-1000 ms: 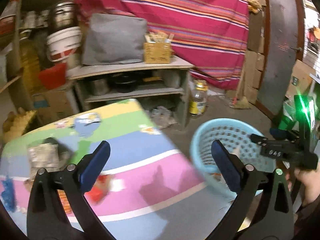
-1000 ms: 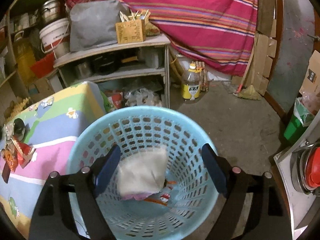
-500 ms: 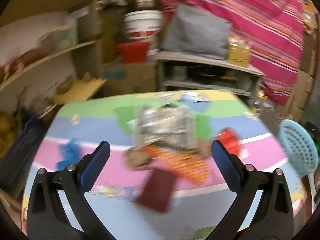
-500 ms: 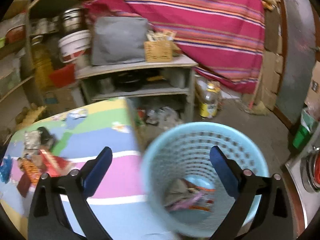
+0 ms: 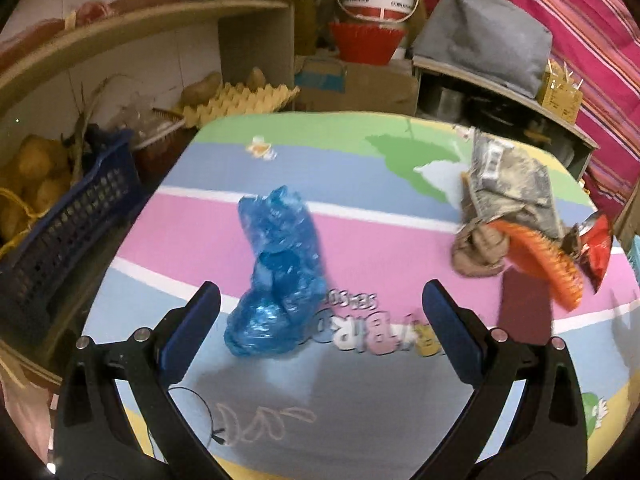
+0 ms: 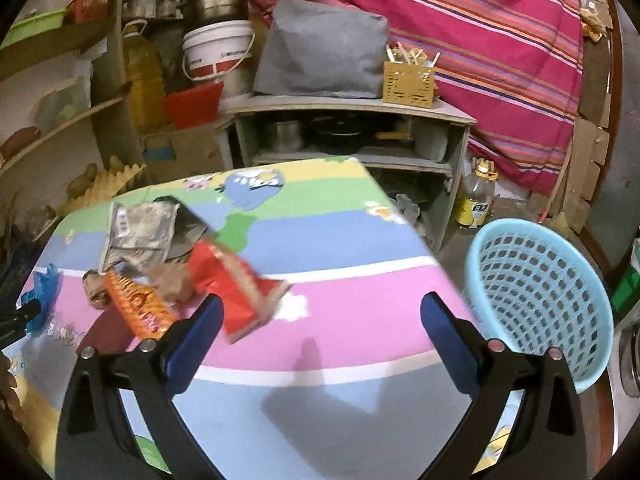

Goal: Collect trash
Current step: 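Return to the table and grasp the blue plastic bag with the left tool, then grasp the maroon scouring pad with the right tool and lift it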

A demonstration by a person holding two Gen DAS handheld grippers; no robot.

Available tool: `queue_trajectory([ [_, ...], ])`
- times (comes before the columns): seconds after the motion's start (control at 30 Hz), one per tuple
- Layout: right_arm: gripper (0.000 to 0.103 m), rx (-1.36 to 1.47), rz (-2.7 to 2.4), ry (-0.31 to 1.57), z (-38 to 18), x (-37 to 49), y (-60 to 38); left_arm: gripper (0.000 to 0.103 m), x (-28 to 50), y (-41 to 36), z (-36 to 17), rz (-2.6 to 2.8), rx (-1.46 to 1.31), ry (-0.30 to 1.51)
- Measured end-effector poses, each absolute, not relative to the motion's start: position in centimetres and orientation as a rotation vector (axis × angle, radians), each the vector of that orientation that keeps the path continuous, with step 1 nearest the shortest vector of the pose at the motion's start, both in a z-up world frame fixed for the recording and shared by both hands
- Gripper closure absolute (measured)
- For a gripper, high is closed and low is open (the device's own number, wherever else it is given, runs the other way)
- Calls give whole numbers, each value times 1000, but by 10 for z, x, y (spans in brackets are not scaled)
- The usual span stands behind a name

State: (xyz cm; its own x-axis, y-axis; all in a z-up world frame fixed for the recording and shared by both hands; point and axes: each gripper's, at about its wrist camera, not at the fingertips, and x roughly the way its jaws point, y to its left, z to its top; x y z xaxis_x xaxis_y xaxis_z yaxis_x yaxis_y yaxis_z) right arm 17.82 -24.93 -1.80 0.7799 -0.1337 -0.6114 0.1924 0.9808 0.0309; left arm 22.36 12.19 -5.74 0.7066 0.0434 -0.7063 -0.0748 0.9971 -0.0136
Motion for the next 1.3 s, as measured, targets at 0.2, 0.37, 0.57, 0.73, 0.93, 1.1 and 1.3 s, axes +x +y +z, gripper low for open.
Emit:
queue_trajectory([
  [0.2, 6, 77, -167, 675, -29, 176, -221, 6, 233, 123, -68, 38, -7, 805],
  [0.37, 6, 68, -150, 719, -38, 180, -200, 23, 244, 125, -72, 9, 2, 827],
  [0.57, 6, 44, -96, 749, -47, 185, -159, 74, 253, 137, -74, -23, -41, 849],
  [0.73, 6, 47, -54, 791, -57, 192, -117, 77, 241, 148, -69, -17, -52, 834],
  [0.93, 6, -10, -39, 836, -69, 200, -65, 77, 217, 166, -57, 8, -27, 801],
  [1.1, 7, -33, -63, 874, -78, 211, -45, 78, 198, 184, -56, 36, -28, 800],
  [1.3, 9, -35, -69, 907, -85, 215, -41, 77, 186, 203, -53, 55, -48, 796],
])
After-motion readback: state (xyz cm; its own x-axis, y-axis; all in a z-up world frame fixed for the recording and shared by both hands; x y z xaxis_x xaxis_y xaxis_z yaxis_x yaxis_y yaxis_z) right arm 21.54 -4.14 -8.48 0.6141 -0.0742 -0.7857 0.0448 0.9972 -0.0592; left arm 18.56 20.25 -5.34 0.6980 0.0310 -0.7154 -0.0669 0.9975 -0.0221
